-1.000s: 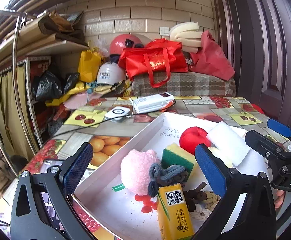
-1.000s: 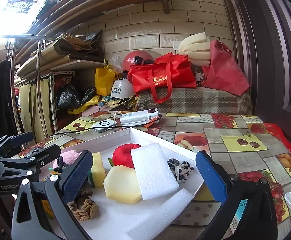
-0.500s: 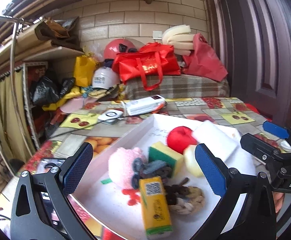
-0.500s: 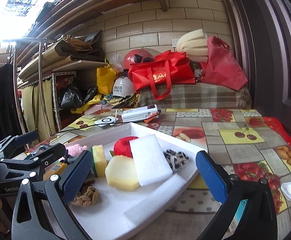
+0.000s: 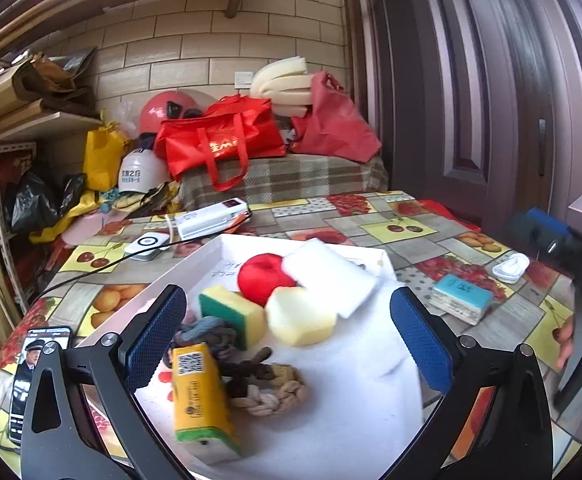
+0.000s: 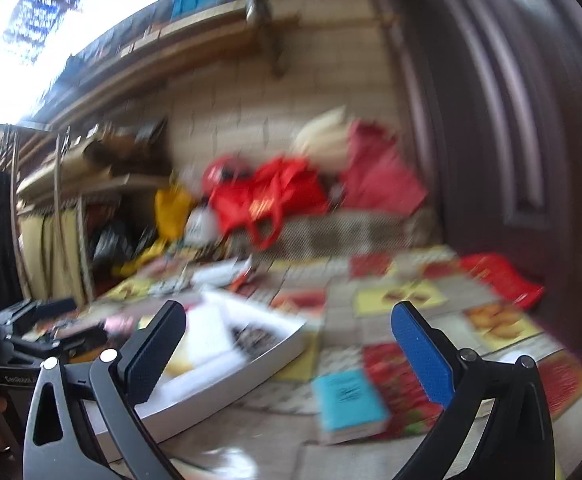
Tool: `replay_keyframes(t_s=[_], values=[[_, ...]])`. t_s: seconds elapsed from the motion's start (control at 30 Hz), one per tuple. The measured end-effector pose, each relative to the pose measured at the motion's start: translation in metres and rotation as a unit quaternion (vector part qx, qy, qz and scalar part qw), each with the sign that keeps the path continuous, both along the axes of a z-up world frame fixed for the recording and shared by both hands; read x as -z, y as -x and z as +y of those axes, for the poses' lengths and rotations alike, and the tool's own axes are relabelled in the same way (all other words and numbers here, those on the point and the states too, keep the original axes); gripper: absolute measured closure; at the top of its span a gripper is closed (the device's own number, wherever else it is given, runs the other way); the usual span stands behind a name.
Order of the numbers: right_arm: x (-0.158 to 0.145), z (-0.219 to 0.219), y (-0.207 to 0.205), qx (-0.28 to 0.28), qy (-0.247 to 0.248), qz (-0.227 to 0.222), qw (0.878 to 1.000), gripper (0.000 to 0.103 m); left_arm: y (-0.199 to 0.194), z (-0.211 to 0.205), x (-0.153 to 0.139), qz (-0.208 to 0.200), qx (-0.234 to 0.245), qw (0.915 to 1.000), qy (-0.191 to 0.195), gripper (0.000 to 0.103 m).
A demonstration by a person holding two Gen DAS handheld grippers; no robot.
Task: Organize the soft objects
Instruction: 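Withdraw both open tools from the tray toward the blue tissue pack and white sock, then grasp the blue tissue pack with the left tool while the right tool grasps the white sock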
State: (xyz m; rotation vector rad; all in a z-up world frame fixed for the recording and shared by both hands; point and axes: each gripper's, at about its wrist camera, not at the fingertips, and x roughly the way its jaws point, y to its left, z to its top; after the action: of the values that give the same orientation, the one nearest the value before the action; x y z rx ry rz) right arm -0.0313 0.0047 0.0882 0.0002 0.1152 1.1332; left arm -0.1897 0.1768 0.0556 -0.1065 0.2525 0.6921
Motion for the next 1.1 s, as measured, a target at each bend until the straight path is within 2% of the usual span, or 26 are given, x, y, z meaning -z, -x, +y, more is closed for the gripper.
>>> replay_keyframes(t_s=[0.1,0.2,0.3,0.37,0.47,0.67,0.77,0.93,1.1], values=[[-0.001,-0.019,-0.013,0.027,-0.001,0.007,1.0,0.0,-0.004,-0.011,-0.002,-0.001,0.02,0.9998,-0.01,0.0],[0.004,-0.025,-0.042,0.044,0.039,0.073,0.996,0.0,-0.012,-0.019,-0.002,0.013,0.019,0.9996,-0.016,0.0],[0.009,-0.035,-0.066,0.069,0.056,0.117,0.989,0.0,-0.02,-0.023,0.001,0.013,0.052,0.9985,0.013,0.0],[0.007,-0.048,-0.074,0.084,0.045,0.118,0.988,0.0,-0.024,-0.027,0.001,0.011,0.071,0.9972,0.022,0.0],[0.002,-0.068,-0.079,0.11,0.033,0.091,0.989,0.0,-0.032,-0.035,0.001,0.023,0.077,0.9966,0.018,0.0],[-0.001,-0.094,-0.103,0.161,0.068,0.068,0.982,0.0,-0.038,-0.03,0.003,0.016,0.083,0.9949,0.054,0.0],[0.004,-0.097,-0.121,0.182,0.102,0.087,0.974,0.0,-0.039,-0.027,0.004,0.019,0.082,0.9945,0.062,0.0],[0.011,-0.107,-0.138,0.202,0.106,0.137,0.964,0.0,-0.055,-0.037,0.007,0.047,0.108,0.9911,0.062,0.0],[0.014,-0.106,-0.141,0.207,0.119,0.147,0.96,0.0,-0.089,-0.051,0.013,0.086,0.119,0.985,0.09,0.0]])
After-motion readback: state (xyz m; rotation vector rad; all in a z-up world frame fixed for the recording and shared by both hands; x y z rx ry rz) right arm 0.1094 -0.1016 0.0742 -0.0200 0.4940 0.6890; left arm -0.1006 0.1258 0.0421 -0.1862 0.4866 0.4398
